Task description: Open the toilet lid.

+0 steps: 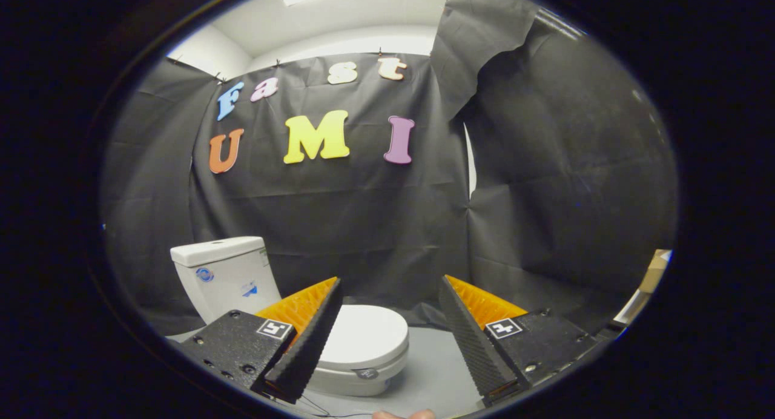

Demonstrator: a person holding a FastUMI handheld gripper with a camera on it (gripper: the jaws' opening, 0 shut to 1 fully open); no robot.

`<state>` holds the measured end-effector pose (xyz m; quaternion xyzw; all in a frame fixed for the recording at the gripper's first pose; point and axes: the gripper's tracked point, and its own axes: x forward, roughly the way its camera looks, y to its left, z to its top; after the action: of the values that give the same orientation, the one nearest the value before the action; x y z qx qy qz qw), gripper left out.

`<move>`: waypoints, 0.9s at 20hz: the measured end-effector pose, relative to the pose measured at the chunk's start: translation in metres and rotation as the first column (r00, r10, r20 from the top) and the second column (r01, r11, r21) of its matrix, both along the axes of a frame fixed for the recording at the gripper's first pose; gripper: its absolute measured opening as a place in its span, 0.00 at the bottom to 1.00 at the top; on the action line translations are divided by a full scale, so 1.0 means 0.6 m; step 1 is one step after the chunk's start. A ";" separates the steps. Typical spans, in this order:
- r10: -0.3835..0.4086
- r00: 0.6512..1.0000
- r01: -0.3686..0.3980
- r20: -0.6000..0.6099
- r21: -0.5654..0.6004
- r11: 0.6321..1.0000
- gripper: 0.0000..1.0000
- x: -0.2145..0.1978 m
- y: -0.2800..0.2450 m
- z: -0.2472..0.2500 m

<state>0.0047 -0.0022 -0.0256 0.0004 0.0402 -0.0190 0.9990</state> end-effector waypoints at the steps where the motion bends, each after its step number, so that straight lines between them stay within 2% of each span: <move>1: 0.000 1.000 0.000 -0.008 -0.004 1.000 1.00 0.002 0.003 -0.004; 5: 0.005 0.999 -0.006 -0.035 -0.027 1.000 1.00 0.015 0.016 -0.017; 10: 0.007 0.997 -0.007 -0.077 0.008 1.000 1.00 0.040 0.033 -0.037; 13: -0.009 0.990 0.019 -0.138 0.073 0.997 1.00 0.055 0.032 -0.072; 18: 0.006 0.958 0.047 -0.287 0.177 0.983 1.00 0.078 0.025 -0.146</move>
<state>0.0517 0.0131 -0.1135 0.0891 0.1861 -0.0254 0.9782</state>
